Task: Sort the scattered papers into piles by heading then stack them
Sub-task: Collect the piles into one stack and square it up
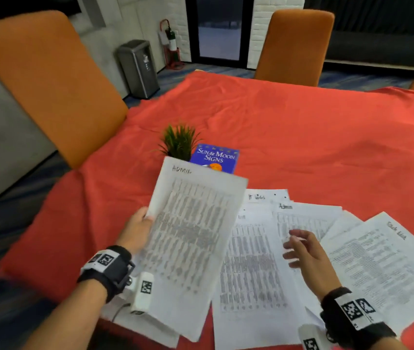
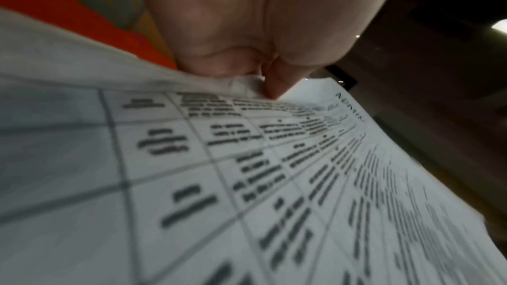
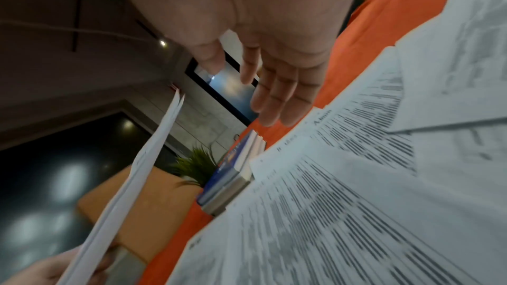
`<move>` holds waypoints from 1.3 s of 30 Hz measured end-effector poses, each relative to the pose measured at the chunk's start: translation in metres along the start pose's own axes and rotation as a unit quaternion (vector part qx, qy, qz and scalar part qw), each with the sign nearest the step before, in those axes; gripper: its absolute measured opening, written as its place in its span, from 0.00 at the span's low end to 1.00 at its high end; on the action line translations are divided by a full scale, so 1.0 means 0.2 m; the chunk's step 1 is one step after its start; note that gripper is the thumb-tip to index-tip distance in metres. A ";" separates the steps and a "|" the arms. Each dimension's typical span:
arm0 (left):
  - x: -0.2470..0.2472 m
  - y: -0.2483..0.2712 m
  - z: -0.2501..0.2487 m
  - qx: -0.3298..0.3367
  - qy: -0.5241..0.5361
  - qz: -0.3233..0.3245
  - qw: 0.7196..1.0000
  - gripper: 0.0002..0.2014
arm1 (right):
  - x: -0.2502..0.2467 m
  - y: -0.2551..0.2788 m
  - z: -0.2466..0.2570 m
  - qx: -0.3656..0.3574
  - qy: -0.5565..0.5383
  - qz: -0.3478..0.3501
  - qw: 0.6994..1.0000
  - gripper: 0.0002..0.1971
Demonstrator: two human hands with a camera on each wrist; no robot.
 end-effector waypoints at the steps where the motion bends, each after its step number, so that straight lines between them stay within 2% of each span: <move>1: -0.07 0.01 0.12 -0.030 -0.020 0.003 0.999 0.10 | 0.02 0.00 -0.06 0.015 0.013 0.003 1.000 0.06; 4: -0.15 0.06 0.39 -0.101 -0.062 0.027 0.993 0.11 | 0.03 0.02 -0.21 0.047 0.050 0.001 0.998 0.06; 7: -0.13 0.08 0.56 -0.138 -0.100 0.043 0.984 0.11 | 0.07 0.04 -0.30 0.072 0.072 0.004 0.995 0.06; 14: -0.09 0.04 0.66 -0.139 -0.174 0.031 0.974 0.11 | 0.04 0.07 -0.36 0.086 0.122 -0.029 0.988 0.07; 16: -0.08 0.04 0.68 -0.140 -0.192 0.037 0.971 0.11 | 0.01 0.06 -0.39 0.096 0.170 -0.053 0.979 0.09; 20: -0.08 0.04 0.67 -0.132 -0.222 0.039 0.965 0.09 | -0.06 0.03 -0.47 0.146 0.269 -0.101 0.947 0.19; 24: -0.09 0.03 0.66 -0.124 -0.234 0.041 0.964 0.08 | -0.08 0.02 -0.57 0.216 0.343 -0.101 0.909 0.32; 28: -0.07 0.04 0.68 -0.122 -0.241 0.047 0.962 0.09 | -0.04 0.05 -0.55 0.231 0.383 -0.096 0.889 0.40; 31: -0.06 0.03 0.70 -0.126 -0.257 0.041 0.957 0.08 | -0.01 0.07 -0.55 0.232 0.391 -0.093 0.886 0.42; 34: -0.04 0.03 0.72 -0.122 -0.272 0.040 0.954 0.09 | 0.02 0.06 -0.56 0.230 0.374 -0.076 0.895 0.38; 36: -0.03 0.04 0.72 -0.116 -0.279 0.027 0.953 0.11 | 0.03 0.06 -0.56 0.230 0.368 -0.065 0.899 0.28; 39: -0.03 0.04 0.72 -0.112 -0.278 0.018 0.954 0.10 | 0.01 0.04 -0.52 0.209 0.361 -0.074 0.906 0.07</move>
Point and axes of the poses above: each hand's wrist, its own y-axis away from the middle knuckle, its own x-axis out of the palm, z = x × y, the point moved 10 cm from there along -y, towards the middle knuckle, and after that the axes turned 13 degrees about x, right-handed, at the moved point
